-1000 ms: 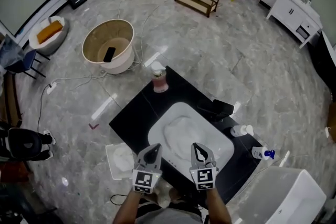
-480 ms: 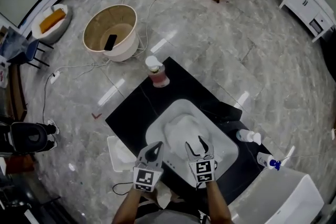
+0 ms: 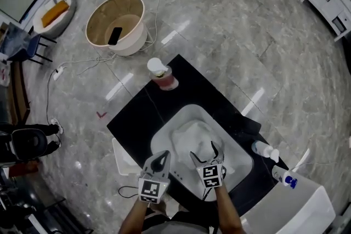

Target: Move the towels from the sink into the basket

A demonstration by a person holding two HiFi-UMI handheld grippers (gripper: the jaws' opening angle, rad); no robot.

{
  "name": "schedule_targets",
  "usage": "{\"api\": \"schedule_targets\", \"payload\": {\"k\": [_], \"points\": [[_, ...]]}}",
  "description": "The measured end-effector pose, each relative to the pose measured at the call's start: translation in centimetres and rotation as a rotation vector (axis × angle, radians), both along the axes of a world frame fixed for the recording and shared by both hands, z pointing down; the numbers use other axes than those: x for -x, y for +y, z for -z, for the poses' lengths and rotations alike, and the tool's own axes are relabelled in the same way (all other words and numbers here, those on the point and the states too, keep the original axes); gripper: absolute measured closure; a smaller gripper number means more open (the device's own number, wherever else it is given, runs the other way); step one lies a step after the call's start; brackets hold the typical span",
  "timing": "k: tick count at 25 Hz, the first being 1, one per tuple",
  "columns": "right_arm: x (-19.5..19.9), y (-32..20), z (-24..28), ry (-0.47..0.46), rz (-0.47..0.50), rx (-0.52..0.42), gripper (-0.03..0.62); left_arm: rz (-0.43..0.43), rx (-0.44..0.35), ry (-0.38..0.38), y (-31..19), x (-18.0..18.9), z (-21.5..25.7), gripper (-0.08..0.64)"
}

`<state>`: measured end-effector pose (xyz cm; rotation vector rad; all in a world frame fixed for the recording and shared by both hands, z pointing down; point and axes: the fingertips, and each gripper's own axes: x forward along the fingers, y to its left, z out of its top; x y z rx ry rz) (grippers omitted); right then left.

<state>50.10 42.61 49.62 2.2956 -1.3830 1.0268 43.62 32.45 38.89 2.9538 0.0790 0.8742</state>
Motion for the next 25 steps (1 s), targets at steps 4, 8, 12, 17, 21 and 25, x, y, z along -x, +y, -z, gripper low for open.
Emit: {"api": "schedule_targets", "payload": {"k": [4,8,12,17,21,25], "points": [[-0.5,0.2,-2.5,-0.007,0.012,0.051,0.161,0.023,0.027,-0.011,-0.2,-0.9,-0.6,0.551],[-0.6,0.2,-4.6,-0.046,-0.002,0.07,0.149,0.014,0.024,-0.018,-0.3,-1.0,-1.7,0.551],[-0.6,0.1,-5.8,-0.097,-0.032,0.032,0.143,0.046,0.054,-0.04,-0.3,-0.9,-2.3,0.551],[-0.5,-0.1,-6.7,-0.129,-0.018,0.015,0.143,0.026,0.038,-0.047,-0.1,-0.4,-3.2,0.551],[-0.5,-0.1,-7.2,-0.149,-0.001,0.025,0.158,0.03,0.036,-0.047,-0.1,-0.2,-3.1,0.551],[0.0,-0.4,-7.6,-0.155,0.021,0.054,0.261,0.03,0.031,-0.047,-0.2,0.2,-3.0,0.551]]}}
